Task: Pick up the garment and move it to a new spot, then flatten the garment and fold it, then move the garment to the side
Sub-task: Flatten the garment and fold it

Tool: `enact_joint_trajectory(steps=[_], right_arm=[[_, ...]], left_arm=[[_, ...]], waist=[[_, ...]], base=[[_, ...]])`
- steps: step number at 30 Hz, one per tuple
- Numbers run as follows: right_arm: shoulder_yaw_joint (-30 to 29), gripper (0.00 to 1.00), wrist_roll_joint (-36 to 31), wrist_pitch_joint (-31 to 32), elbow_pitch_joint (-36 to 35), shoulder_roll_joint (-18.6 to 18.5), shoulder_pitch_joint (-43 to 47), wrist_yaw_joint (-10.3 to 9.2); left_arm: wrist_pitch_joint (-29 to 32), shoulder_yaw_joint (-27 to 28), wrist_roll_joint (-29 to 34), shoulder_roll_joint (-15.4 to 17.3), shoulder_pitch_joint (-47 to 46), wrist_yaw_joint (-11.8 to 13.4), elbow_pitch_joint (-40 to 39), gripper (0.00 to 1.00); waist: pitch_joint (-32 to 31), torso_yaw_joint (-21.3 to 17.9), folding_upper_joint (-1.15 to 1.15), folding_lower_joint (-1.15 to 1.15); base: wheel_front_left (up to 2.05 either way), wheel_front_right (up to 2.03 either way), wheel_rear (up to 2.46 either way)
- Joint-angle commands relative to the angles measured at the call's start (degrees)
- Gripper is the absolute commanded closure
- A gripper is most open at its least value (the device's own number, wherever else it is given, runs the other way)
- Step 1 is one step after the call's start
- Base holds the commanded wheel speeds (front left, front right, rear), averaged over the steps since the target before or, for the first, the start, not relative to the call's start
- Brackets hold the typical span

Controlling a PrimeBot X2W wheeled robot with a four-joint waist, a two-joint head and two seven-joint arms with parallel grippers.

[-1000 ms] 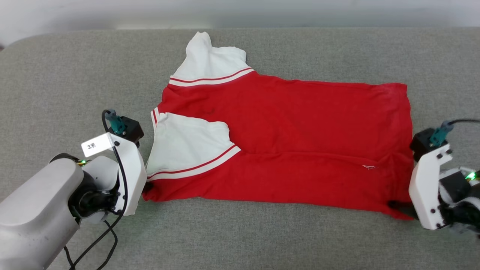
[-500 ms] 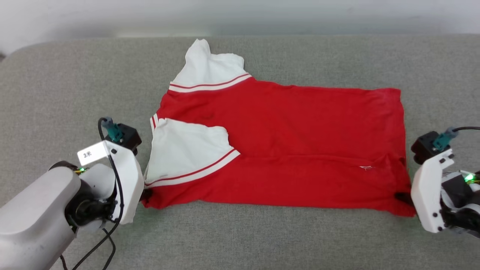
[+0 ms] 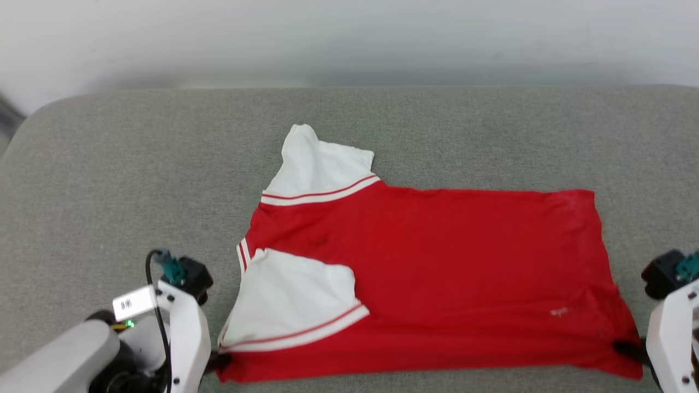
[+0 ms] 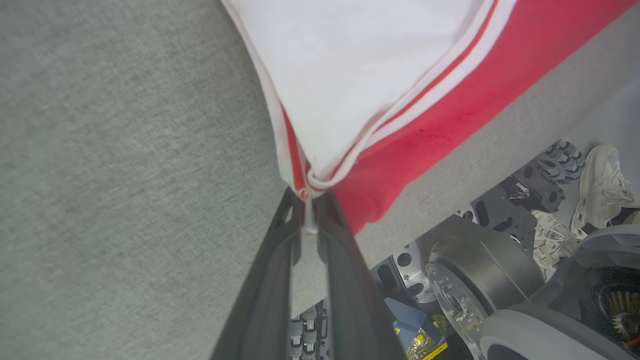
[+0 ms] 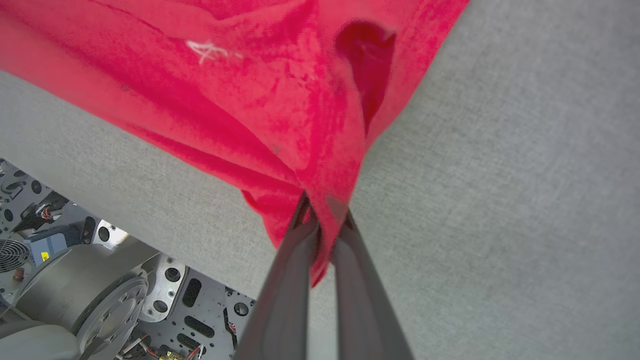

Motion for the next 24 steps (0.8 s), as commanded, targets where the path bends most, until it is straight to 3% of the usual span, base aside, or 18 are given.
enact_joint_trajectory(steps=[1,7,8,9,10,15,18,24], right_arm=[[-0.5,1.00,0.2,-0.1,0.0,-0.5,2.3,-0.04],[-1.4,0.98,-1.1,0.2,2.2,2.7,6.3,-0.04],[-1.5,0.85,-1.3,0.1,2.4,3.2,6.4,-0.04],[-2.0,0.35,-1.7,-0.6,2.6,3.7,6.3,-0.04],[-2.6,0.00,-2.2,-1.4,2.5,4.1,6.0,-0.04],[-6.1,0.00,-4.9,-6.5,1.0,5.3,5.0,-0.04],[-9.7,0.00,-8.0,-12.7,-0.7,6.4,3.7,-0.04],[-18.3,0.00,-18.3,-26.5,-3.2,13.0,1.6,-0.03]], left_arm=[[-0.7,-0.1,-0.6,0.7,2.0,0.9,-0.3,1.00],[-2.2,-1.5,-0.6,-0.2,5.6,1.4,0.8,1.00],[-2.2,-1.6,-0.4,-0.4,5.7,1.3,1.1,0.95],[-2.7,-1.6,0.1,-0.5,5.4,1.2,1.3,0.76],[-3.1,-1.2,0.0,-0.6,5.0,1.3,1.5,0.00],[-5.4,1.7,0.5,0.9,1.7,1.5,0.1,0.00],[-6.8,3.7,2.1,2.3,-1.2,1.9,-0.9,0.00],[-12.1,8.0,6.2,1.8,-8.2,3.2,0.2,0.00]], waist=[[0.2,-0.3,0.00,0.00],[0.7,-0.7,0.00,0.00],[0.6,-0.7,0.00,0.00],[0.5,-0.6,0.00,0.00],[0.3,-0.6,0.00,0.00],[-1.3,-0.3,0.00,0.00],[-2.1,-0.6,0.00,0.00],[-0.9,-2.0,0.00,0.00]], base=[[0.00,0.00,0.00],[0.00,0.00,0.00],[0.00,0.00,0.00],[0.00,0.00,0.00],[0.00,0.00,0.00],[0.00,0.00,0.00],[0.00,0.00,0.00],[0.00,0.00,0.00]])
